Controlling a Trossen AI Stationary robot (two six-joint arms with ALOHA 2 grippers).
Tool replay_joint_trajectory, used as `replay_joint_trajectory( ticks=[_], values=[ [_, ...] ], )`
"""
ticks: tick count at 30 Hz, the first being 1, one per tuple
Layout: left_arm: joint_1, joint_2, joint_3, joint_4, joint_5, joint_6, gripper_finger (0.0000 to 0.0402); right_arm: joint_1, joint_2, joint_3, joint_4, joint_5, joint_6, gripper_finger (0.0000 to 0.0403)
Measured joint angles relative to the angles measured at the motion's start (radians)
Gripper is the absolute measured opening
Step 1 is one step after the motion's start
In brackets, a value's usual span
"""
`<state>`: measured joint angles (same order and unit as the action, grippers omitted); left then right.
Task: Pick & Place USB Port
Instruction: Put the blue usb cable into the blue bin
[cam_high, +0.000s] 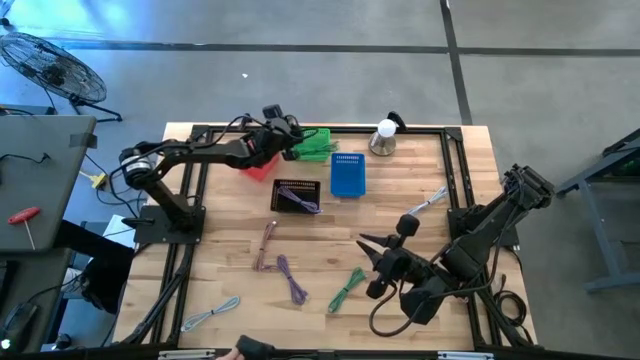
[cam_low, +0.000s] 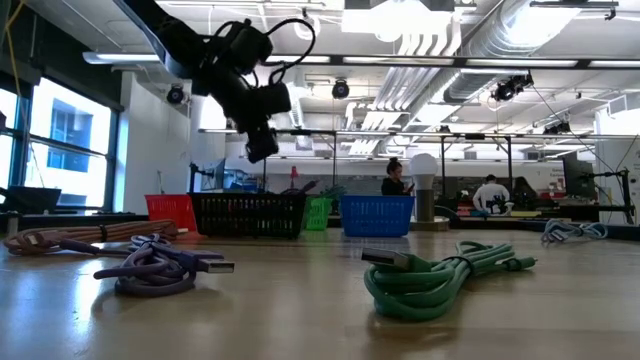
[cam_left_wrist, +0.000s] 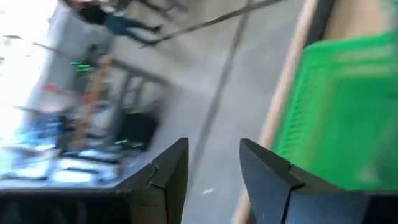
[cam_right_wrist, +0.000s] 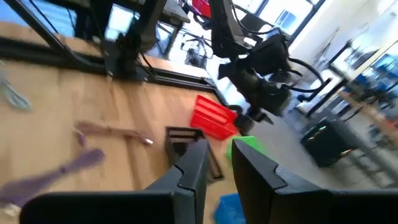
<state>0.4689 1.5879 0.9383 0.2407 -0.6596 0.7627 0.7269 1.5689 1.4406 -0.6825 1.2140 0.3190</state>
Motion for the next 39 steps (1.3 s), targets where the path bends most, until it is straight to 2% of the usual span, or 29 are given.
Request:
replay_joint_trajectory(
  ticks=[4, 6, 8, 11, 15, 20, 23, 28, 31, 39],
  values=[
    [-0.053, -0.055, 0.044, -0.075, -0.147, 0.104, 0.0138, -0.012, -0.028, 0.000, -0.140, -0.012, 0.025, 0.0066],
    [-0.094, -0.101, 0.085, -0.162, -0.157, 0.101, 0.0138, -0.038, -0.058, 0.000, -0.238, -0.052, 0.084, 0.0066],
    [-0.136, -0.154, 0.133, -0.293, -0.126, 0.035, 0.0138, -0.071, -0.090, 0.000, -0.331, -0.113, 0.152, 0.0066],
    [-0.203, -0.235, 0.224, -0.492, -0.002, -0.143, 0.0138, -0.127, -0.147, -0.001, -0.424, -0.230, 0.193, 0.0066],
    [-0.263, -0.336, 0.336, -0.688, 0.304, -0.419, 0.0138, -0.221, -0.215, -0.001, -0.471, -0.421, 0.110, 0.0066],
    [-0.267, -0.431, 0.370, -0.756, 0.728, -0.631, 0.0138, -0.368, -0.255, -0.001, -0.549, -0.589, -0.056, 0.0066],
    [-0.267, -0.463, 0.371, -0.806, 0.868, -0.678, 0.0138, -0.479, -0.256, -0.001, -0.601, -0.643, -0.116, 0.0066],
    [-0.267, -0.476, 0.371, -0.950, 0.962, -0.692, 0.0138, -0.654, -0.256, -0.054, -0.574, -0.758, -0.189, 0.0066],
    [-0.267, -0.467, 0.371, -1.027, 0.969, -0.692, 0.0138, -0.728, -0.256, -0.130, -0.544, -0.846, -0.202, 0.0066],
    [-0.273, -0.429, 0.369, -1.095, 0.964, -0.667, 0.0138, -0.824, -0.256, -0.394, -0.431, -0.987, -0.265, 0.0066]
  ],
)
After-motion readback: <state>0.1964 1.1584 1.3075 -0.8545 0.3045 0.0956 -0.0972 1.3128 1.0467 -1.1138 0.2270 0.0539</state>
